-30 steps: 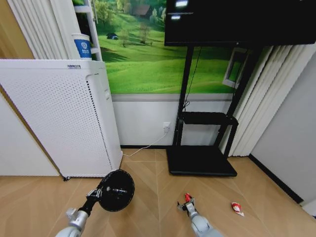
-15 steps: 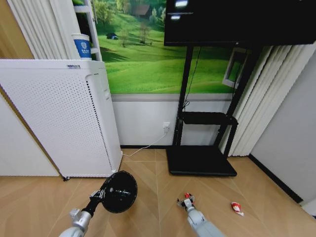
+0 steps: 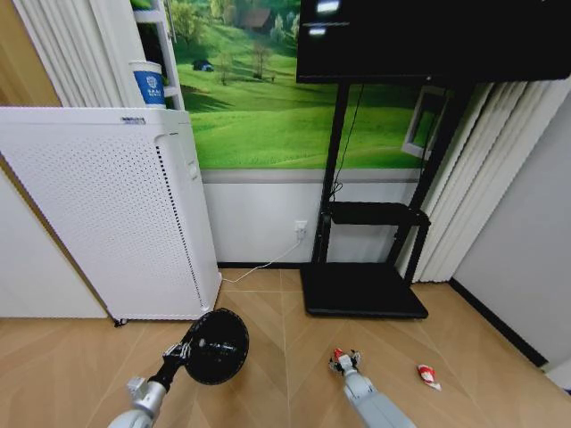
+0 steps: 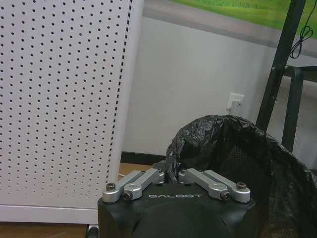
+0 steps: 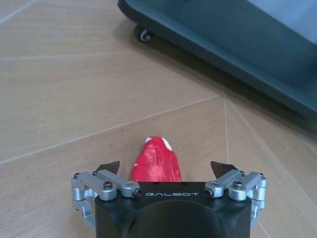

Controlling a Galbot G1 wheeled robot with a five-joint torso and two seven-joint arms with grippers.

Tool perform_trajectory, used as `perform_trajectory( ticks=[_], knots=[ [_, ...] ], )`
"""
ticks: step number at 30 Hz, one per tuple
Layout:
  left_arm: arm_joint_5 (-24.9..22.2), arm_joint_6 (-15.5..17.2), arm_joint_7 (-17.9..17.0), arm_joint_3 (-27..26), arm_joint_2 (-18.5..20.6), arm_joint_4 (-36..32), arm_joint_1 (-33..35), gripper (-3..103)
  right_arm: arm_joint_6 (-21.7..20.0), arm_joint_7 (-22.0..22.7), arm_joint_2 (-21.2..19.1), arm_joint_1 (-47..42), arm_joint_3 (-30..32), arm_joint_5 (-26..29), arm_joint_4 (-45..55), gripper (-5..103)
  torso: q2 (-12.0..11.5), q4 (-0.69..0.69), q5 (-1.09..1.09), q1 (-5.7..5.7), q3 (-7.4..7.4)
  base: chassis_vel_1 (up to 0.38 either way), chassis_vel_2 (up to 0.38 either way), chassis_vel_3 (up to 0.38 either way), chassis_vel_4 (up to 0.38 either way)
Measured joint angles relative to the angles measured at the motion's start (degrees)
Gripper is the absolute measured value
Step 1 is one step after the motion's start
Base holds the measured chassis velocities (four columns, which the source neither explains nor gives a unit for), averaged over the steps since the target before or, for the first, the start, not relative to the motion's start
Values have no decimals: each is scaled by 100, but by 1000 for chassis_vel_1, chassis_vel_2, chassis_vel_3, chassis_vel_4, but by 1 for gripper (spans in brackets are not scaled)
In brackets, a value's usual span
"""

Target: Pick up the trash bin and place the garbage on the floor into it.

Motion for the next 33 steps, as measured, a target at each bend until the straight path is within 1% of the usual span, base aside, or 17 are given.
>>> perform_trajectory(
  ticks=[2, 3, 4, 8, 10, 12, 13, 15, 16, 18, 21, 22, 30, 31, 32, 33],
  knots=[
    [1, -19, 30, -31, -44, 3, 30, 6, -25, 0, 50, 115, -43, 39, -203, 100, 0, 2, -1, 0, 0, 0, 0, 0, 0],
    [4, -32, 39, -41, -64, 3, 44, 6, -72, -5, 66, 158, -66, 96, -278, 103, 0, 3, 0, 0, 0, 0, 0, 0, 0],
    [4, -32, 39, -41, -64, 3, 44, 6, -72, -5, 66, 158, -66, 96, -278, 103, 0, 3, 0, 0, 0, 0, 0, 0, 0],
    [48, -84, 78, -42, -95, 4, 59, 6, -170, -101, 68, 187, -83, 151, -376, 83, 0, 1, -2, 0, -1, 0, 0, 0, 0],
    [55, -93, 82, -47, -96, 4, 60, 6, -206, -129, 54, 169, -97, 154, -353, 83, 1, 1, -3, -1, -2, 0, 0, 0, 0],
    [57, -106, 85, -70, -96, 4, 57, 6, -237, -201, 11, 114, -136, 136, -325, 72, 3, 3, -3, -1, -2, 0, 0, 0, 0],
    [57, -106, 85, -70, -96, 4, 57, 6, -237, -201, 11, 114, -136, 136, -325, 72, 3, 3, -3, -1, -2, 0, 0, 0, 0],
    [49, -117, 86, -84, -91, 3, 48, 6, -239, -252, -17, 62, -151, 99, -321, 61, 4, 4, -3, -2, -3, 0, 0, 0, 0],
    [49, -117, 86, -84, -91, 3, 48, 6, -239, -252, -17, 62, -151, 99, -321, 61, 4, 4, -3, -2, -3, 0, 0, 0, 0],
    [38, -123, 89, -84, -82, 2, 44, 6, -236, -253, -51, -14, -151, 81, -321, 48, 4, 3, -5, -2, -4, 0, 0, 0, 0],
    [37, -126, 90, -79, -79, 3, 40, 6, -229, -251, -61, -45, -147, 77, -312, 48, 4, 3, -6, -2, -4, 0, 0, 0, 0],
    [35, -128, 90, -68, -74, 8, 32, 6, -222, -247, -88, -110, -141, 77, -266, 47, 5, 3, -5, -2, -4, 0, 0, 0, 0],
    [-35, -122, 71, -24, -7, 10, -9, 6, -176, -225, -170, -324, -93, 130, -100, 47, 4, 2, -4, -2, -2, 0, 0, 0, 0],
    [-99, -106, 52, 9, 22, 19, -26, 6, -153, -199, -201, -403, -62, 180, 4, 47, 2, 2, -2, -2, -1, 0, 0, 0, 0],
    [-248, -39, 0, 147, 129, 69, -105, 6, -151, -129, -352, -722, 24, 464, 533, 47, -2, 0, 2, -1, 3, 0, 0, 0, 0],
    [-282, -16, -12, 205, 172, 93, -153, 6, -151, -118, -427, -861, 63, 558, 777, 47, -3, -1, 7, 0, 4, 0, 0, 0, 0]
  ],
)
